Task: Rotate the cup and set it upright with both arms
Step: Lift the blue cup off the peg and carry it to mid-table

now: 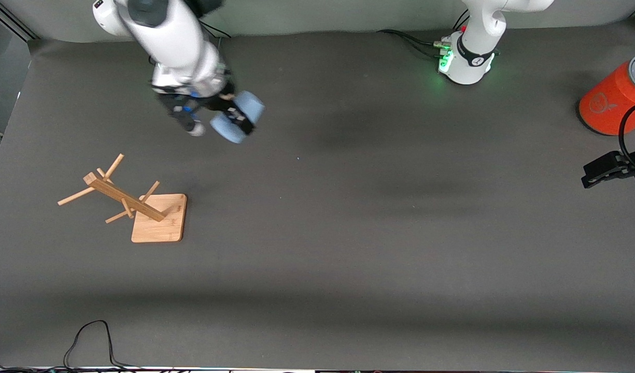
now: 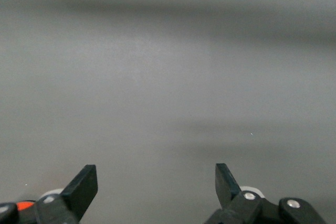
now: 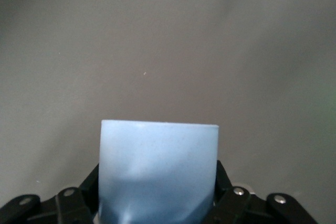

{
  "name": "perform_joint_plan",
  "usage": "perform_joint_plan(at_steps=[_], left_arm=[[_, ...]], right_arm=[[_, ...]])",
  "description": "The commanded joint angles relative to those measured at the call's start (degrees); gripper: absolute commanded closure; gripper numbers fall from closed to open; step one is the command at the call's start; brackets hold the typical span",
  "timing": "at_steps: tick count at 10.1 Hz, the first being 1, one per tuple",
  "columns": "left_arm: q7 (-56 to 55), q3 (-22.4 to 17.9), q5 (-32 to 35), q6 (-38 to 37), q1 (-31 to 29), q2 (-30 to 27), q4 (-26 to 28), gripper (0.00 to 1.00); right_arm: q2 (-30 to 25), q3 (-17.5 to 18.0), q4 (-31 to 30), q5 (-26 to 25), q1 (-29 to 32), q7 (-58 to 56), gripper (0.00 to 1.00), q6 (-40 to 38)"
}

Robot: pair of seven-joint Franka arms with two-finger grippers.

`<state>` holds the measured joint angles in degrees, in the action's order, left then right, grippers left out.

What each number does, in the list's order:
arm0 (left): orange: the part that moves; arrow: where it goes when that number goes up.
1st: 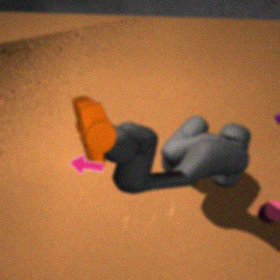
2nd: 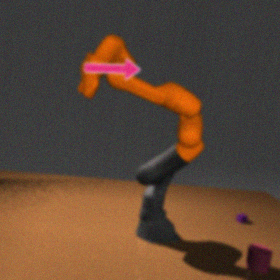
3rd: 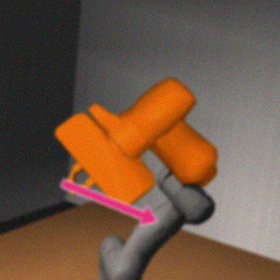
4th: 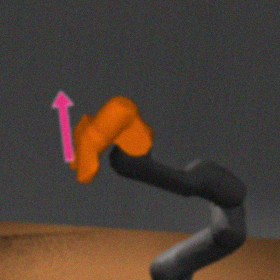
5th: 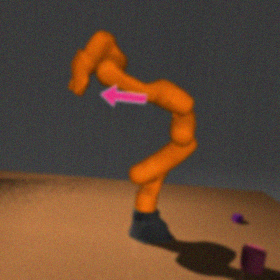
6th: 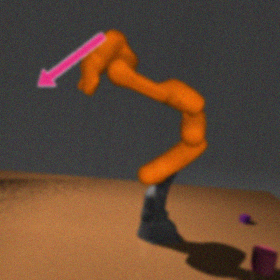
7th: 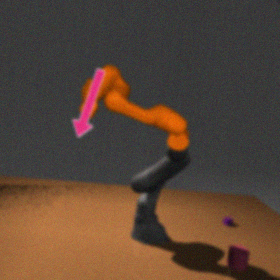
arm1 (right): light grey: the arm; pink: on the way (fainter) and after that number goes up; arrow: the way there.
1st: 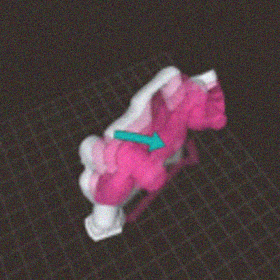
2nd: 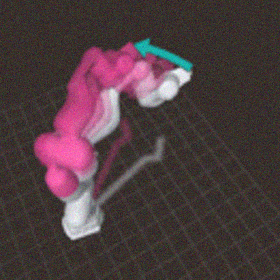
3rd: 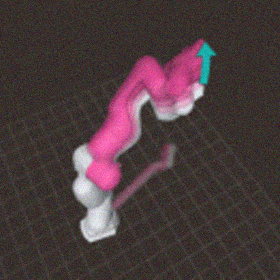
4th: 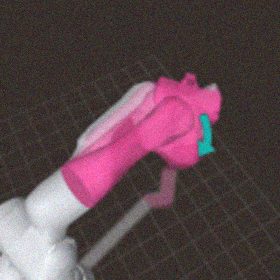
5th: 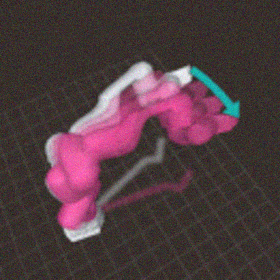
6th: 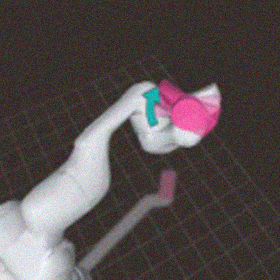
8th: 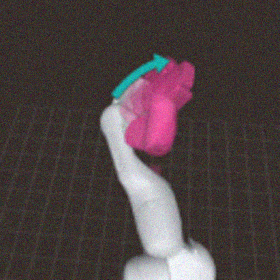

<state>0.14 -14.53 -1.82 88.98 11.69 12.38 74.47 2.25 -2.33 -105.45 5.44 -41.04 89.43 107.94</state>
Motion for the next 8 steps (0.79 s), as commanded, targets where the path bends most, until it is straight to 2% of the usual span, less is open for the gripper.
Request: perform_joint_plan(at_steps=[1,5,8], left_arm=[[-1.0,-0.1,0.1,-1.0,0.4,0.0,-0.5,0.00],[-1.3,-0.5,0.6,-2.5,-0.5,0.6,0.7,0.00],[-0.9,-0.4,-0.2,-3.3,-1.7,3.2,0.7,0.00]], right_arm=[[15.2,-0.7,13.6,-0.3,-5.3,12.6,0.34,0.7],[33.7,-0.7,27.1,-4.4,-11.9,33.1,0.35,3.7],[44.6,-0.7,34.6,-6.7,-13.4,44.7,0.35,3.8]])
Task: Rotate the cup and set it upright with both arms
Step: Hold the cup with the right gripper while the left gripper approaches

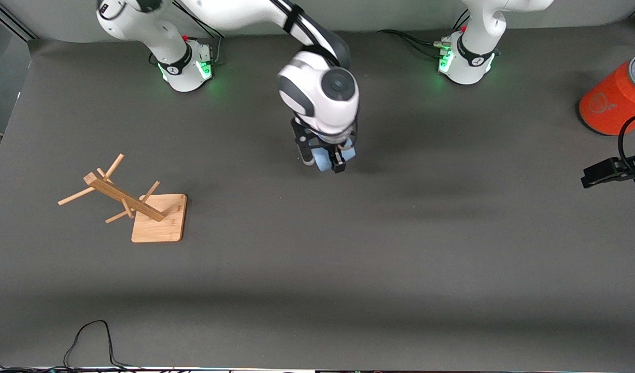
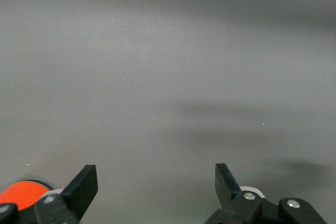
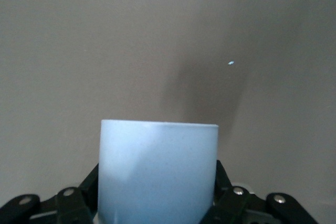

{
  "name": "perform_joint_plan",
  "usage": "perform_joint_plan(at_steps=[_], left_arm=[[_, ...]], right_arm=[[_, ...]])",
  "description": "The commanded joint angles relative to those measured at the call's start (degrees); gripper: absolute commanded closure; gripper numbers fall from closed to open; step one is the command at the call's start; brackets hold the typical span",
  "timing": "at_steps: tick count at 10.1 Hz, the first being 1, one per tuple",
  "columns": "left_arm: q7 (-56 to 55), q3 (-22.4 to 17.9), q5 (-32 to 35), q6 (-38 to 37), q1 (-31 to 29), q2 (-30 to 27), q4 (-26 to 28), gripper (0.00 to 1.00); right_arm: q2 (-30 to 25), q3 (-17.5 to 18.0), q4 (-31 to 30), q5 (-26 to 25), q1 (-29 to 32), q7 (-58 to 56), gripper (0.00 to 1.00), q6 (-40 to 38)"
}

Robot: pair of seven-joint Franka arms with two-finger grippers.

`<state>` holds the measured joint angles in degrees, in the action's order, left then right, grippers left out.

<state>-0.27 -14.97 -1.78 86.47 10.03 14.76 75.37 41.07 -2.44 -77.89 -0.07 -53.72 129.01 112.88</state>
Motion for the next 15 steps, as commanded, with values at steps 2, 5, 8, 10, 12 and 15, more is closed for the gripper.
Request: perform_joint_plan(at_steps=[2,5,8,10,12,15], left_arm=[[-3.0,0.6,-0.3,-0.7,1.0,1.9,-0.3,0.00],[-7.5,0.5,-1.0,-0.3,6.7,4.2,-0.3,0.00],[-9.2,0.6,-2.2,0.1,10.0,6.1,-0.3,0.00],[-9.2,0.6,-5.8,0.3,10.9,7.1,-0.3,0.00],[-9.3,0.6,-7.1,0.4,11.7,7.9,-0.3,0.00],[-9.4,0.6,-7.4,0.3,12.1,7.9,-0.4,0.00]], right_arm=[[11.6,-1.0,11.6,-1.2,-0.9,9.8,0.35,-1.2],[16.7,-1.2,16.5,-1.1,-0.9,15.2,0.35,-1.2],[18.6,-1.2,16.7,-1.1,-0.9,15.5,0.34,-1.0],[19.0,-1.3,16.6,-1.2,-0.9,15.4,0.20,-0.1],[19.0,-1.3,16.6,-1.2,-0.9,15.1,0.00,-0.1],[18.3,-1.3,16.7,-1.2,-0.7,14.4,0.00,-0.1]])
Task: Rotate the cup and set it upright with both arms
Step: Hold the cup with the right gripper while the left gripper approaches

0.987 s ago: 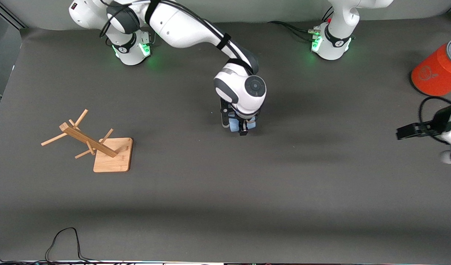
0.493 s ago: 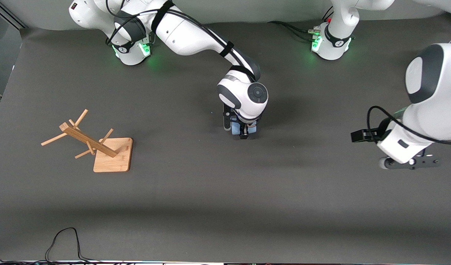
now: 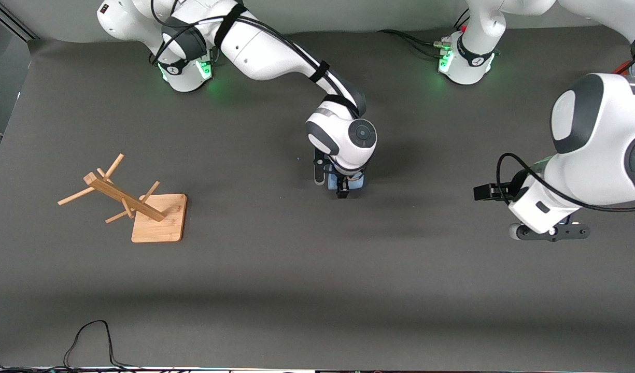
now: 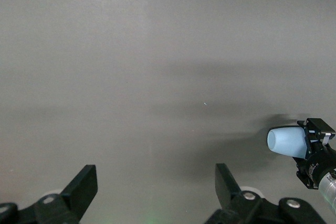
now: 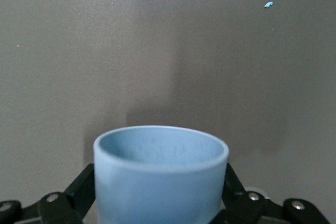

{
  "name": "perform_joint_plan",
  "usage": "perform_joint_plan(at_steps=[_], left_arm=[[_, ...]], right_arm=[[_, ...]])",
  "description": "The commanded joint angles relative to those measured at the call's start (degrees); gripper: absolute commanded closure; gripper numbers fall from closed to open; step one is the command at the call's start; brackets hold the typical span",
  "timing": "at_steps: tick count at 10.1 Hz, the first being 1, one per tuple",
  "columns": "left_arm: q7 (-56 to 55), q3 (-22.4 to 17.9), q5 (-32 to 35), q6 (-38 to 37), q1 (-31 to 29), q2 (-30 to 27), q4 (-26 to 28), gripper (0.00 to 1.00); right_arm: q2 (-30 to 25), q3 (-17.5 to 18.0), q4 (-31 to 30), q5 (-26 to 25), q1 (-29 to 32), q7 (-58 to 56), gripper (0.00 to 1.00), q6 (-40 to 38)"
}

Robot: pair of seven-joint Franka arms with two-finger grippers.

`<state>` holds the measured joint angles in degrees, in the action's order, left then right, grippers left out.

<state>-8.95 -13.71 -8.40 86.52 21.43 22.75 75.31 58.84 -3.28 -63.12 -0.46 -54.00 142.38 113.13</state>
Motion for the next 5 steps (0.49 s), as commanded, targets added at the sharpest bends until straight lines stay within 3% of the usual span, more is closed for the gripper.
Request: perform_joint_plan(at_steps=[1,4,5], left_arm=[[-0.6,-0.7,-0.7,0.2,0.7,-0.1,-0.3,0.00],[-0.7,-0.7,-2.3,0.1,1.0,-0.2,-0.3,0.00],[-1.0,-0.8,-2.2,0.0,2.4,-0.1,-0.3,0.00]], right_arm=[[-0.1,-0.4,2.0,-0.8,-0.1,0.9,0.00,-1.0],[-4.9,-0.3,1.4,-0.1,0.6,-4.7,0.00,-4.6],[-8.9,-0.2,-0.1,0.3,2.3,-8.5,0.00,-6.9]])
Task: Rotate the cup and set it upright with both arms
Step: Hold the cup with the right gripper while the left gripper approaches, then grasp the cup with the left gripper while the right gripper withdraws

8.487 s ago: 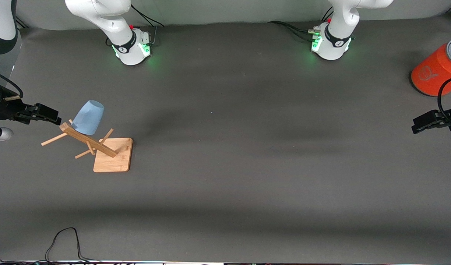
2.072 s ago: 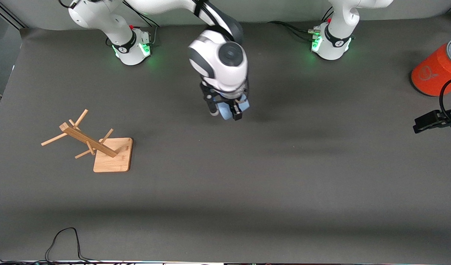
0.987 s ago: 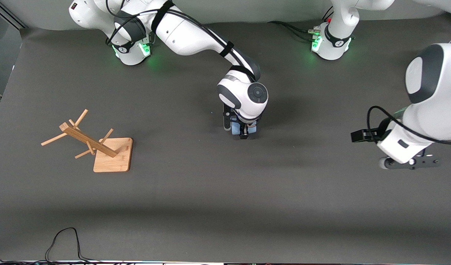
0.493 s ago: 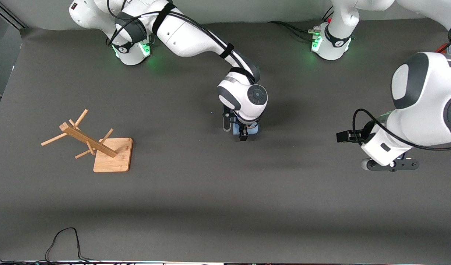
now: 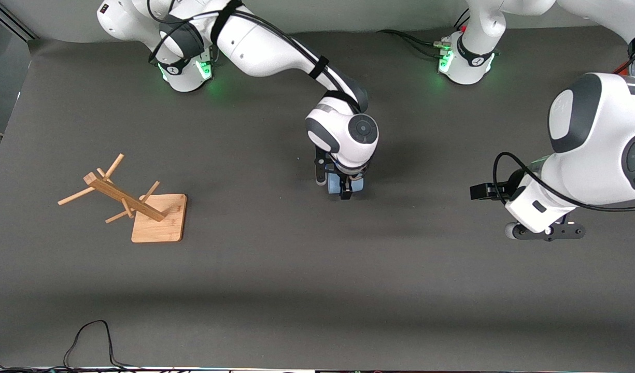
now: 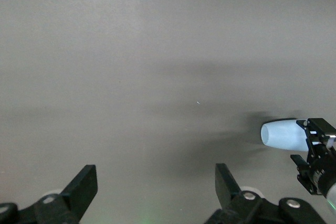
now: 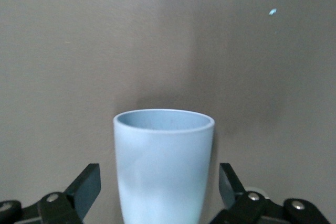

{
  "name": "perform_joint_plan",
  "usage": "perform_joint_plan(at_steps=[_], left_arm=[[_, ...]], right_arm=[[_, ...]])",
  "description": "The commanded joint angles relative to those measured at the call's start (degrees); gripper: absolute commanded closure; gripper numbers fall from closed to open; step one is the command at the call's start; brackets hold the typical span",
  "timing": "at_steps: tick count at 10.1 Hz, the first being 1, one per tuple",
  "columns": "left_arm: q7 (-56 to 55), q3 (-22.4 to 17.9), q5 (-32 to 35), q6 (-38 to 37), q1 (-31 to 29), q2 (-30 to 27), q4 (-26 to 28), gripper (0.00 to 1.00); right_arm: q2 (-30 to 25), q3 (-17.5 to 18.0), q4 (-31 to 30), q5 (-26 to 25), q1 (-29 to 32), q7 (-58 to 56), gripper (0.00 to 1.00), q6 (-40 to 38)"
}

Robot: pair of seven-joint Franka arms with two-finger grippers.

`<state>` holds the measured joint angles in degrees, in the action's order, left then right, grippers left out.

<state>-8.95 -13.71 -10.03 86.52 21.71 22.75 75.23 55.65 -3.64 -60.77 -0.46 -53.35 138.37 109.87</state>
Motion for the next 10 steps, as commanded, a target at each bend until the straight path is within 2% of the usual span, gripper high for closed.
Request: perform_joint_plan(at_steps=[1,3,5,8,10], left_arm=[[-1.6,-0.7,-0.7,0.1,2.5,-0.1,-0.1,0.00],[-2.7,-0.7,-3.1,1.4,3.9,0.9,0.3,0.00],[-18.9,-0.8,-2.5,8.0,10.0,2.9,1.7,0.00],[-32.8,-0.9,3.4,11.9,21.1,8.4,1.2,0.00],[-40.6,-0.8,7.5,13.1,28.1,13.3,0.7,0.00]], right_arm=[[-10.6,0.4,-5.3,0.4,3.7,-9.2,0.00,-6.0],[-22.5,0.6,-13.5,3.7,9.3,-24.6,0.00,-9.5],[-34.0,0.7,-21.7,4.1,16.8,-42.7,0.00,-12.5],[-43.9,1.5,-25.7,4.1,29.7,-72.0,0.00,-18.6],[-48.1,6.0,-26.4,4.1,41.4,-91.0,0.00,-22.8]])
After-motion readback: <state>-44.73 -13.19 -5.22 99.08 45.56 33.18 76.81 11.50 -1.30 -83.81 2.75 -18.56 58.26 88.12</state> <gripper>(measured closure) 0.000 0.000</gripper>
